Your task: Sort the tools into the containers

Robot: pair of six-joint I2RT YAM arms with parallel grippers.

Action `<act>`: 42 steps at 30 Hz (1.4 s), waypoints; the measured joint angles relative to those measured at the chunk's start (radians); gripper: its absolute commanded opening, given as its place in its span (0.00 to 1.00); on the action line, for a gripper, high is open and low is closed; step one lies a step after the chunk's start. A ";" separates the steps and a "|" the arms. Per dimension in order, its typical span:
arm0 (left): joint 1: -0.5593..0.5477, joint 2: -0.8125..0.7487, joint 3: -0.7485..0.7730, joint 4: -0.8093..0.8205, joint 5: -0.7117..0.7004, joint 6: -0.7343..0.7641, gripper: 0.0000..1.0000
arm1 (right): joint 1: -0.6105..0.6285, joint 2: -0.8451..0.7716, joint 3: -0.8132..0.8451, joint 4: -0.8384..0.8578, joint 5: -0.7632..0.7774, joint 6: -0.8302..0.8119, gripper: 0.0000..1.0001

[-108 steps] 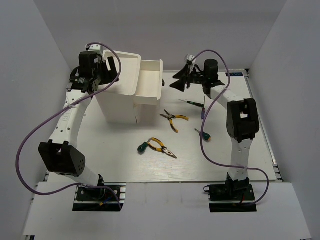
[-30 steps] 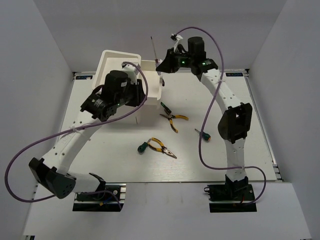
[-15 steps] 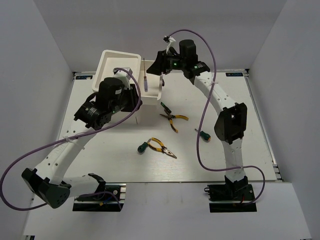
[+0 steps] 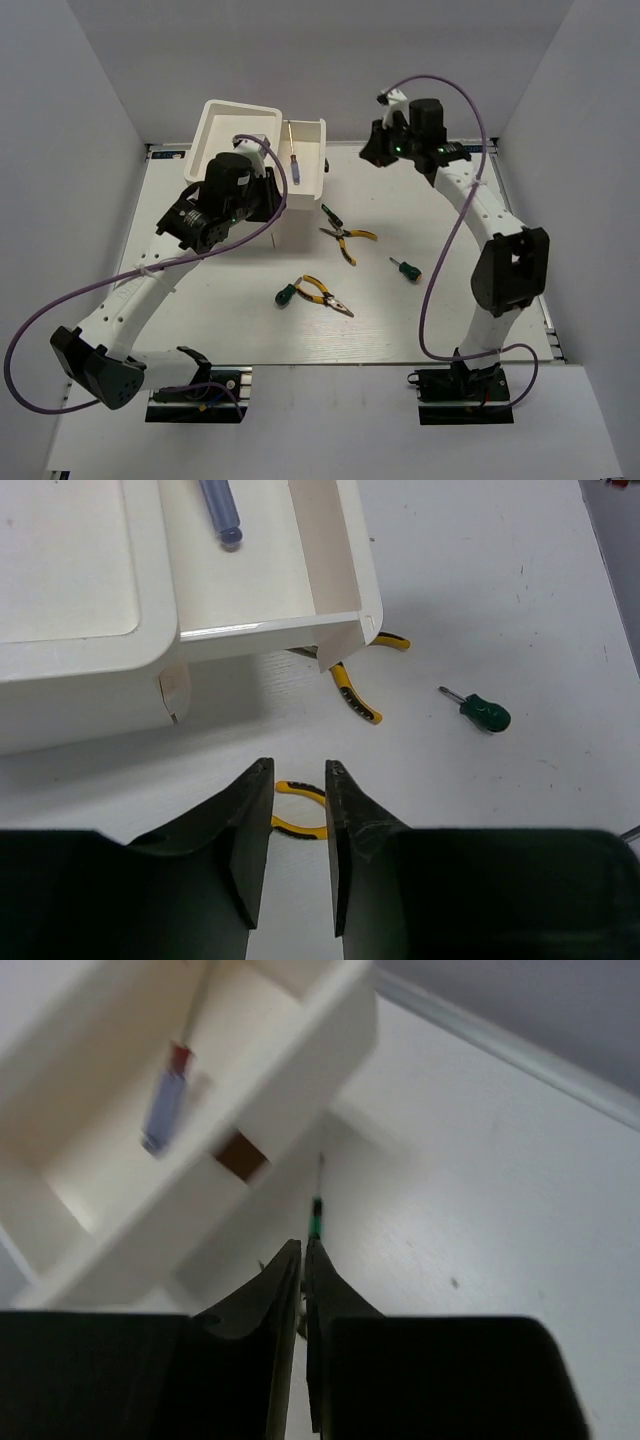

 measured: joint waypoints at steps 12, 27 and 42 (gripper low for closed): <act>0.000 0.035 0.010 0.017 0.000 0.005 0.50 | -0.006 0.079 -0.380 0.027 -0.052 -0.287 0.54; 0.000 0.041 0.010 -0.012 -0.004 0.002 0.50 | 0.064 0.225 -0.288 0.146 0.003 -0.211 0.50; 0.000 0.098 0.061 -0.057 -0.004 0.002 0.50 | 0.101 0.266 -0.323 0.330 0.099 -0.090 0.48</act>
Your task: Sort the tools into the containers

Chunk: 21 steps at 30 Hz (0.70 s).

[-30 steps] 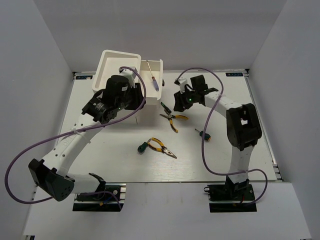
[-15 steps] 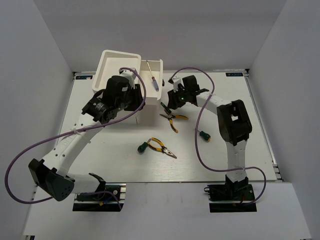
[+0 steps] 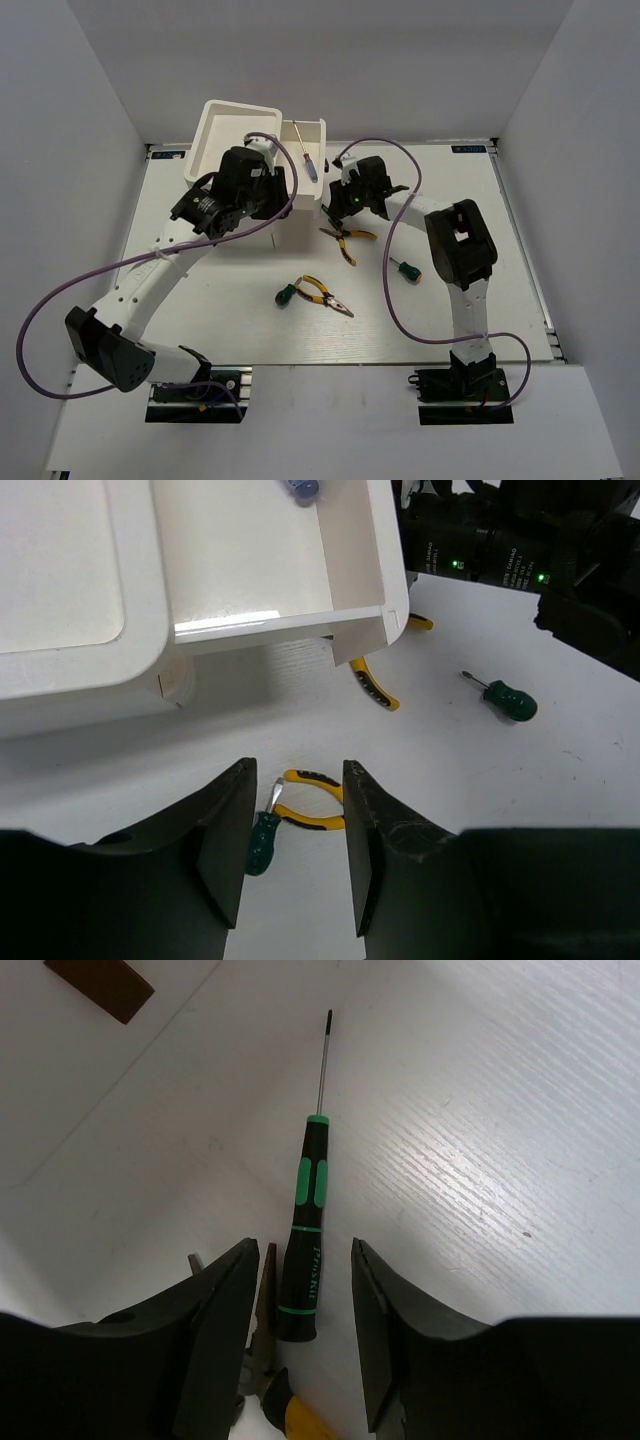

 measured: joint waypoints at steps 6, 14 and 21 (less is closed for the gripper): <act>0.000 0.005 0.000 -0.007 0.000 -0.005 0.50 | 0.014 0.011 -0.051 0.040 0.048 -0.002 0.48; 0.000 0.015 0.016 -0.008 0.000 -0.007 0.50 | 0.031 0.016 -0.077 0.090 0.124 -0.035 0.43; 0.000 0.019 0.016 -0.009 -0.005 -0.007 0.50 | 0.046 0.016 -0.081 0.092 0.194 -0.097 0.30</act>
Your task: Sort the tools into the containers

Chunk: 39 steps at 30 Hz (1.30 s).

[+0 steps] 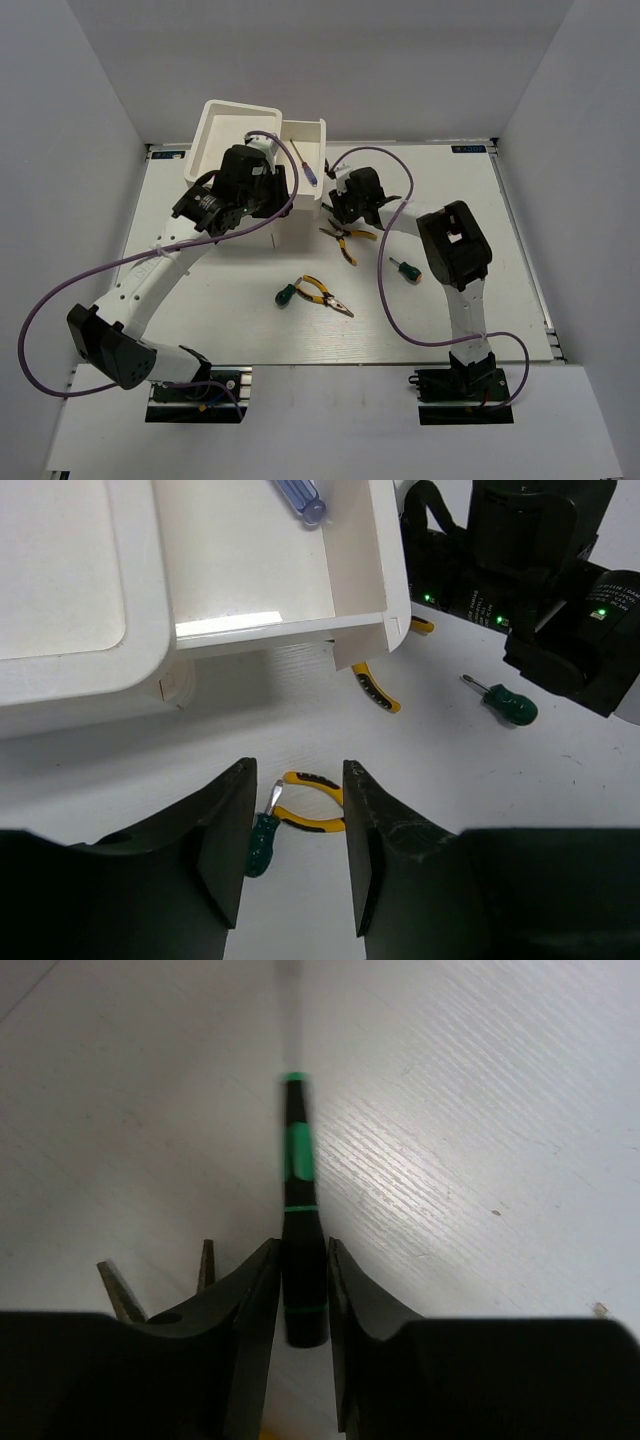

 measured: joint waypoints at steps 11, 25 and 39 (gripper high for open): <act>0.000 -0.006 0.000 0.000 -0.017 0.000 0.52 | -0.013 -0.015 0.008 -0.063 0.026 -0.036 0.00; 0.002 -0.081 -0.064 0.043 -0.015 -0.009 0.46 | -0.264 -0.309 0.024 -0.255 -0.038 0.099 0.00; 0.002 -0.114 -0.176 0.060 -0.012 -0.055 0.44 | -0.097 -0.222 0.449 -0.212 -0.367 0.352 0.00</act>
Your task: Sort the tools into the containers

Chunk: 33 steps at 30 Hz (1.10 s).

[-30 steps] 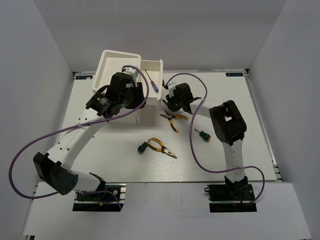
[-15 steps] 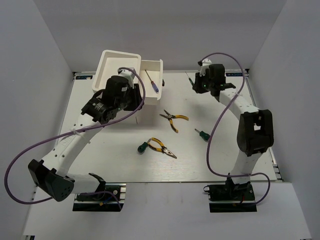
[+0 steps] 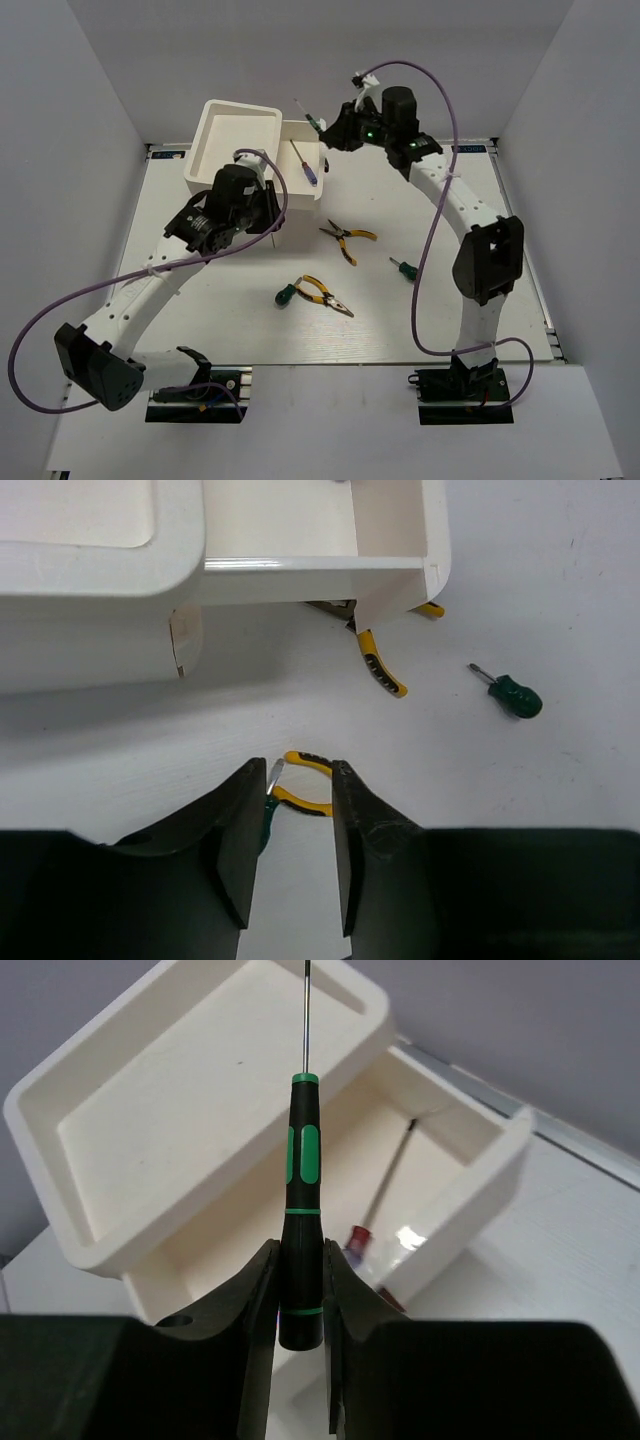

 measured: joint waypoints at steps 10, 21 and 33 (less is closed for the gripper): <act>-0.001 -0.099 -0.006 -0.003 -0.043 -0.034 0.59 | 0.095 0.131 0.029 -0.032 0.014 0.105 0.03; -0.001 -0.106 -0.012 -0.029 -0.077 -0.042 0.55 | 0.113 0.134 0.035 -0.013 -0.035 0.140 0.51; 0.005 -0.111 0.017 -0.136 -0.322 -0.120 0.15 | 0.063 -0.053 -0.095 0.006 0.140 -0.026 0.00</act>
